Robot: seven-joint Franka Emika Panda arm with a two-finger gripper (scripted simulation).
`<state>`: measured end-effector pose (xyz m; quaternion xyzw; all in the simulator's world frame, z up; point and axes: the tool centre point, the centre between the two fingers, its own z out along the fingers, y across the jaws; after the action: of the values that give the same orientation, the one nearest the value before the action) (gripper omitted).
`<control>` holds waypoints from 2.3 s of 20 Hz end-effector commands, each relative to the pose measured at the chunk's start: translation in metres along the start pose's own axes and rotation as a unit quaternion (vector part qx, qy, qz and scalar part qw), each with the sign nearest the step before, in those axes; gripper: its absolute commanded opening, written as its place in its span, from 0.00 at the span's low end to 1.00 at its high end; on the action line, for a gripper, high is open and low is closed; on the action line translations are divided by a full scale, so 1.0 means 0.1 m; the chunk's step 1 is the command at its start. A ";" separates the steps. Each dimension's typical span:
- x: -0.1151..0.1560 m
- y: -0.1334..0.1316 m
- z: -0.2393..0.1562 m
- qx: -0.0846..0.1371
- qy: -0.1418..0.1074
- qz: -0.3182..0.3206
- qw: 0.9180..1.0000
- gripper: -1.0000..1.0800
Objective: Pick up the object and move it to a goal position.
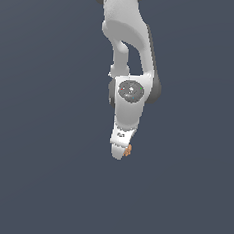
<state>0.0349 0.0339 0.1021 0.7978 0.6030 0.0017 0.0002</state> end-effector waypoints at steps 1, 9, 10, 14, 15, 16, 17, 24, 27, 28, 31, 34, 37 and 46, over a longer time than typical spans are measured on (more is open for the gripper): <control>0.01 0.01 0.04 0.000 0.000 -0.031 1.000 0.96; 0.04 0.03 0.12 0.001 -0.001 -0.092 0.996 0.96; 0.04 0.03 0.12 0.001 -0.001 -0.096 0.995 0.96; 0.04 0.03 0.14 0.001 -0.001 -0.105 0.994 0.96; 0.05 0.03 0.14 0.001 -0.001 -0.105 0.994 0.96; 0.04 0.03 0.13 0.001 -0.001 -0.103 0.995 0.96; 0.04 0.03 0.14 0.001 -0.001 -0.103 0.995 0.96; 0.04 0.02 0.38 0.001 -0.001 -0.104 0.995 0.96; 0.04 0.02 0.54 0.001 -0.001 -0.105 0.994 0.96; 0.04 0.02 0.58 0.001 -0.001 -0.105 0.994 0.96; 0.04 0.03 0.63 0.001 -0.001 -0.105 0.994 0.96; 0.05 0.03 0.64 0.001 -0.001 -0.105 0.994 0.00; 0.05 0.03 0.64 0.001 -0.001 -0.105 0.994 0.00; 0.05 0.03 0.62 0.001 -0.001 -0.105 0.994 0.00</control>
<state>0.0393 0.0375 0.0390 0.7298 0.6837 -0.0001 0.0001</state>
